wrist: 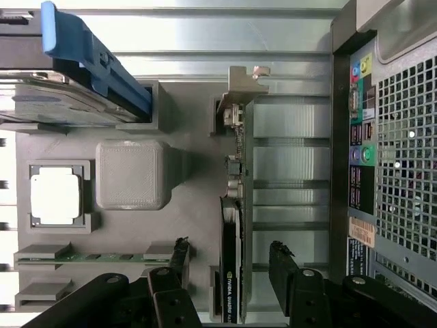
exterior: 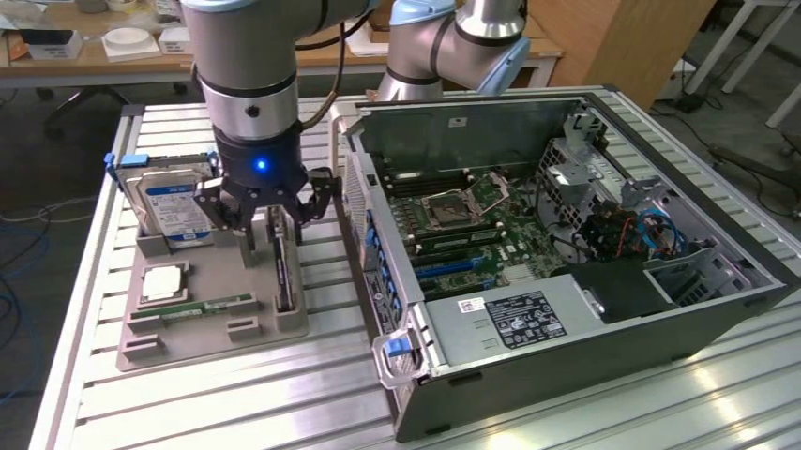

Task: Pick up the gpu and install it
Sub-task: 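Pick up the gpu and move the gpu toward the slot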

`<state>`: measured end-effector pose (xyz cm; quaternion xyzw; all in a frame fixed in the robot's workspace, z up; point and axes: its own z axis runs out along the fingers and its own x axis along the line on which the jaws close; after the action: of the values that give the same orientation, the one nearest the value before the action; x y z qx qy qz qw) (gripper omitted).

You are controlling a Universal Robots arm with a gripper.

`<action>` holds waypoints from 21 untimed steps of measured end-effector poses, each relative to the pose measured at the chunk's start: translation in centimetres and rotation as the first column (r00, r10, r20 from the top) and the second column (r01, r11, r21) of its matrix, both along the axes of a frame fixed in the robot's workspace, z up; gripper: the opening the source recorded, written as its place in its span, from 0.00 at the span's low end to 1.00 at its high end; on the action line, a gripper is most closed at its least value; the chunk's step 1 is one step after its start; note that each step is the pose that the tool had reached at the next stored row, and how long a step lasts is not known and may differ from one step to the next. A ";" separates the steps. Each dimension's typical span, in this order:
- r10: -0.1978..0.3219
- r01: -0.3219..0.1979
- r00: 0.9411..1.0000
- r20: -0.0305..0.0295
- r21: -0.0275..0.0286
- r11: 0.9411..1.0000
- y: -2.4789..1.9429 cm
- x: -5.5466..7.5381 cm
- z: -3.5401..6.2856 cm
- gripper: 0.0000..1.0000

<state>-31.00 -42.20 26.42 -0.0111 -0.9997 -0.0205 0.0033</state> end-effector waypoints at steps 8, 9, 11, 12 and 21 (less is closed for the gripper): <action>-0.008 0.008 1.000 0.000 0.000 1.000 -0.35 0.1 -1.46 0.59; -0.008 0.008 1.000 0.000 0.000 1.000 -0.35 0.1 -1.57 0.59; -0.008 0.008 1.000 0.000 0.000 1.000 -0.35 0.2 -1.79 0.59; -0.008 0.008 1.000 0.000 0.000 1.000 -0.35 0.1 -1.89 0.59; -0.008 0.008 1.000 -0.001 0.001 1.000 -0.35 0.2 -2.71 0.59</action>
<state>-30.84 -42.55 23.71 -0.0150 -0.9997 -0.0207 0.0036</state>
